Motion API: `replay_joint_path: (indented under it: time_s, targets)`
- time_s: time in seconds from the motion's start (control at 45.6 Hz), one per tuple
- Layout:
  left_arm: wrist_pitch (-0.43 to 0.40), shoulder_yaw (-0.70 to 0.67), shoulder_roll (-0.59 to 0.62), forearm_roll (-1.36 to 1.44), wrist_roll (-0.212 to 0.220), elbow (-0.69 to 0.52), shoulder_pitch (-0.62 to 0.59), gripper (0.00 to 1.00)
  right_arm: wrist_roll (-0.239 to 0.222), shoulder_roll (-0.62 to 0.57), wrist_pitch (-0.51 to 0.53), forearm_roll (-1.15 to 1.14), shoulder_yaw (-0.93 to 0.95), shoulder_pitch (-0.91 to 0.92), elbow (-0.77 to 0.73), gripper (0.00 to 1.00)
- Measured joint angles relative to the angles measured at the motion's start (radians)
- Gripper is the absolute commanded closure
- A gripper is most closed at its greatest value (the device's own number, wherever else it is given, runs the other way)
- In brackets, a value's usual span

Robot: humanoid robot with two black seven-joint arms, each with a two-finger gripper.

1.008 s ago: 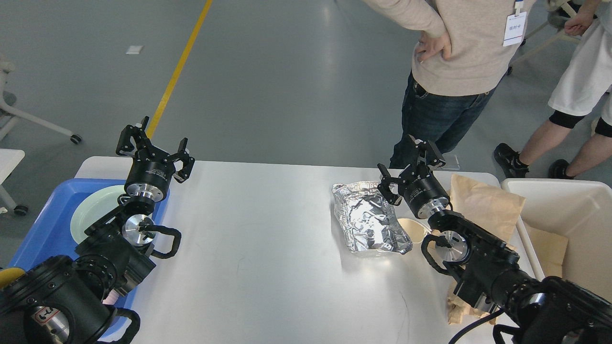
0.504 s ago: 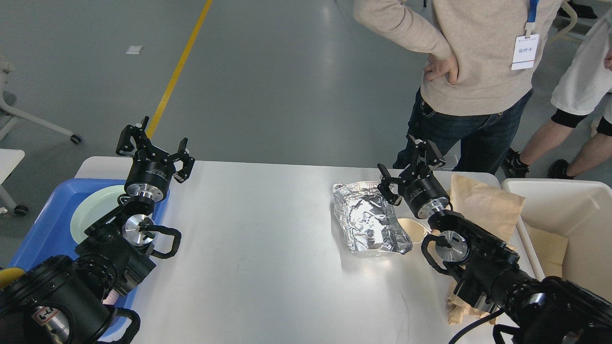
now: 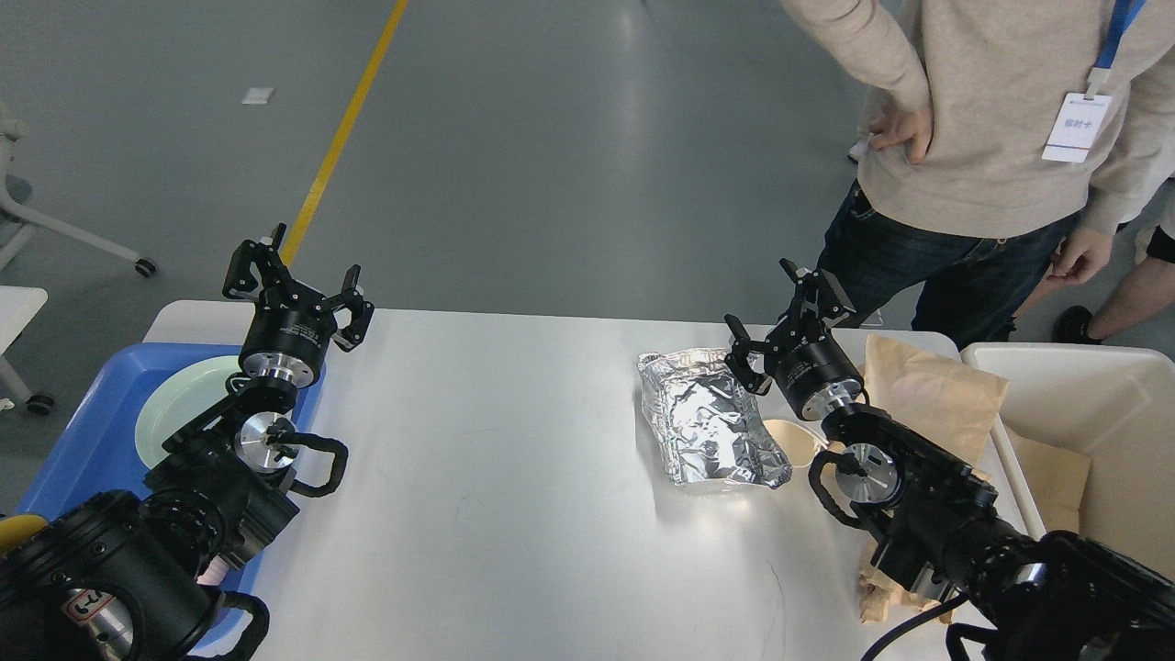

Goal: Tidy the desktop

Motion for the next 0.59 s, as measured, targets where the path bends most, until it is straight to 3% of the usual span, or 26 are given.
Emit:
replay_joint_path:
  time_s: [0.263,0.592]
  targets:
    - [-0.001,0.000,0.000,0.000,0.000,0.000,0.000,0.04,-0.008,-0.004,-0.010,0.000,-0.003,0.036,-0.003,0.00]
    - [-0.001,0.000,0.000,0.000,0.000,0.000,0.000,0.04,-0.008,-0.100,-0.009,0.000,-0.002,0.072,-0.012,0.00]
